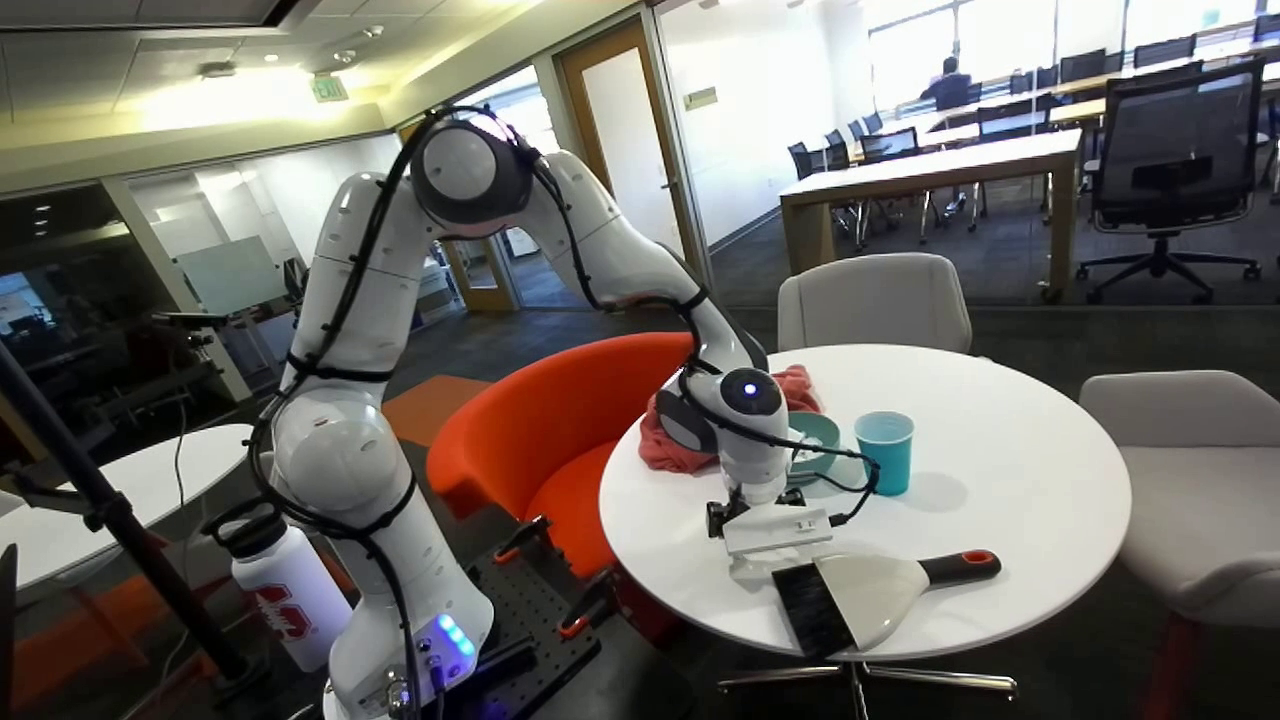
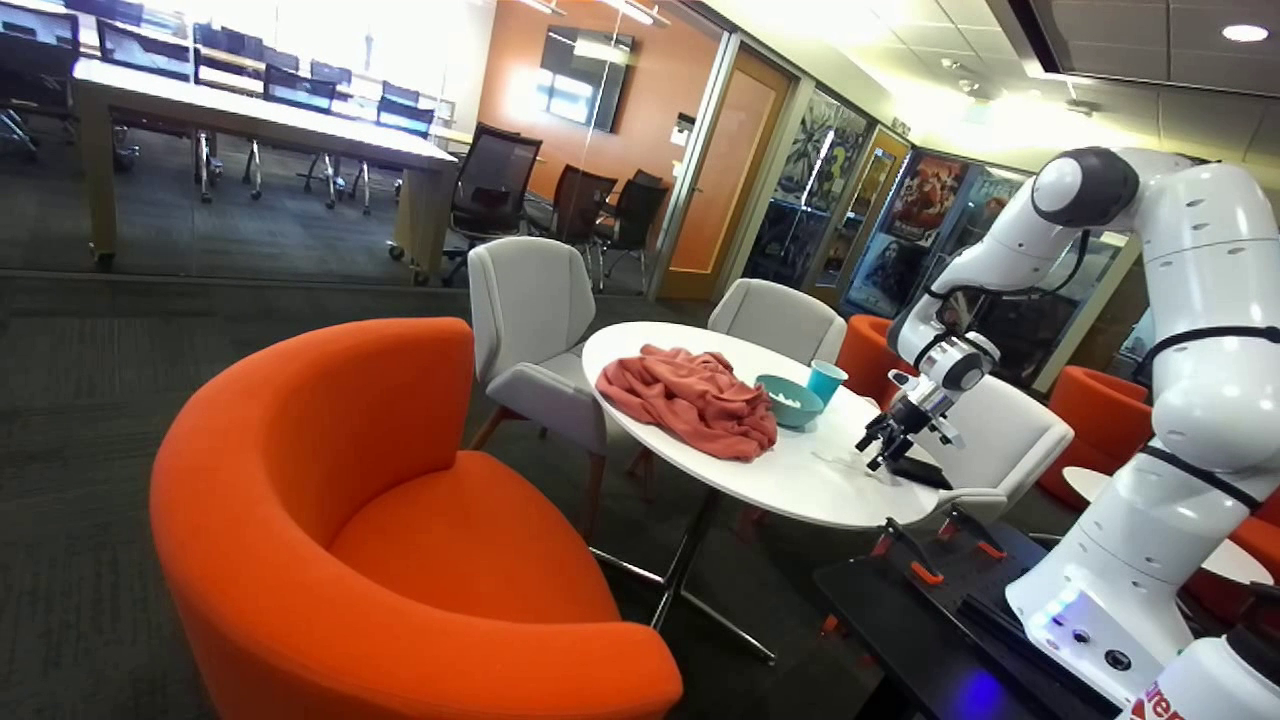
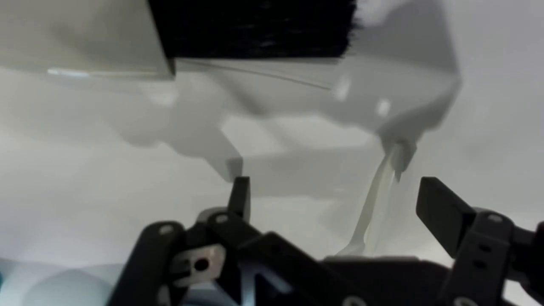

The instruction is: Use the white spoon to stir the contents in the bowl

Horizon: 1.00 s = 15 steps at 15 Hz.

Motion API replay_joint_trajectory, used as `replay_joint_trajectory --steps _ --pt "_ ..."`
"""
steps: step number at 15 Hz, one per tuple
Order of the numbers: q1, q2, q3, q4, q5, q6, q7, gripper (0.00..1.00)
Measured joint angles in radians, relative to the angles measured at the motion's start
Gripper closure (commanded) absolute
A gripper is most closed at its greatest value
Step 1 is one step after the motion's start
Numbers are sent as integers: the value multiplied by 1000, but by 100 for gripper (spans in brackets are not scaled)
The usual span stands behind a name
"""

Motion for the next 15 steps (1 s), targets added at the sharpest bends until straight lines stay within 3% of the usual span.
replay_joint_trajectory --steps 3,9,15 --pt "-62 -3 90 -7 29 87 -18 0" --pt "-58 -30 118 -50 238 107 -202 0" --pt "-53 -58 123 -107 237 107 -200 0"
